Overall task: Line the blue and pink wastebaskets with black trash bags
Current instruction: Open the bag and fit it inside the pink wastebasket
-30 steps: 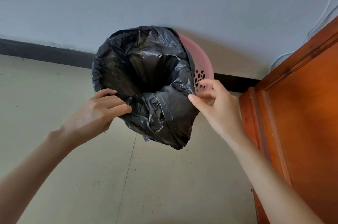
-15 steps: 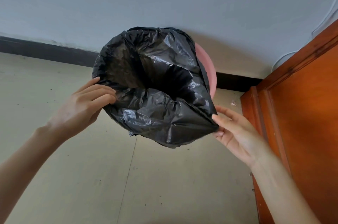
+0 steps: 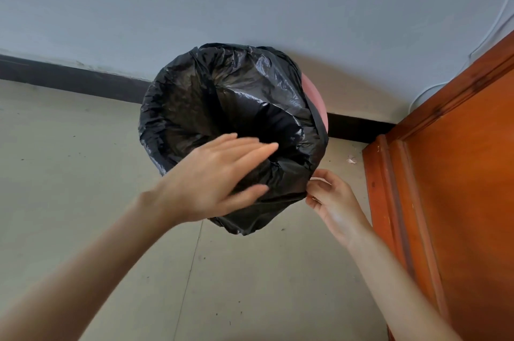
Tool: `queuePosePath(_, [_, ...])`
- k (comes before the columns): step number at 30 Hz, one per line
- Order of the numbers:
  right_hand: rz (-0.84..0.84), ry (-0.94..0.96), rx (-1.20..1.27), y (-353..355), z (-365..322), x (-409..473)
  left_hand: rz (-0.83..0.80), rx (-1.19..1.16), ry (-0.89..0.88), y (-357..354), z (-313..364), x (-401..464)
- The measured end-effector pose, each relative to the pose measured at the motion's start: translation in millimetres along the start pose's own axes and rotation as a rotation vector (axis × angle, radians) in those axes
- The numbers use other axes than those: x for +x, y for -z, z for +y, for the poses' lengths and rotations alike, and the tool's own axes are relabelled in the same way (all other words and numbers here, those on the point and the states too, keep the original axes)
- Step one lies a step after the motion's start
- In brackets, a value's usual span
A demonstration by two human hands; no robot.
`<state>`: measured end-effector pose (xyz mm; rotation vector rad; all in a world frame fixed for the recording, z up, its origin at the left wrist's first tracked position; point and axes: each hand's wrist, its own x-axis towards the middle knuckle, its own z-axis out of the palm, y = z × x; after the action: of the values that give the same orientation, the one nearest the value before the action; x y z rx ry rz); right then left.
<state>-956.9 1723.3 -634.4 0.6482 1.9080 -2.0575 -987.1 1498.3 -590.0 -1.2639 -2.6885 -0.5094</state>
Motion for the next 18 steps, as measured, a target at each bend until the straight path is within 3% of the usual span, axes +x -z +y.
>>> queuePosePath(4, [0.112, 0.124, -0.118, 10, 7, 0, -0.097, 0.105, -0.026, -9, -3, -12])
queuePosePath(5, [0.199, 0.274, -0.214, 13, 7, -3, -0.117, 0.105, -0.042, -12, -6, -18])
queuePosePath(7, [0.334, 0.785, -0.492, 16, 0, -11, -0.138, 0.101, -0.072, -14, -9, -28])
queuePosePath(9, [0.205, 1.249, -0.861, 15, -11, -15, -0.137, 0.098, -0.078, -13, -10, -33])
queuePosePath(10, [0.066, 1.366, -1.052, 13, -16, -13, -0.134, 0.094, -0.081, -12, -11, -34])
queuePosePath(13, [-0.182, 1.405, -1.453, 8, -22, 2, -0.126, 0.079, -0.101, -6, -15, -42])
queuePosePath(18, [-0.039, 1.534, -1.482, 12, -19, 6, -0.082, 0.182, -0.065, 11, -41, -65])
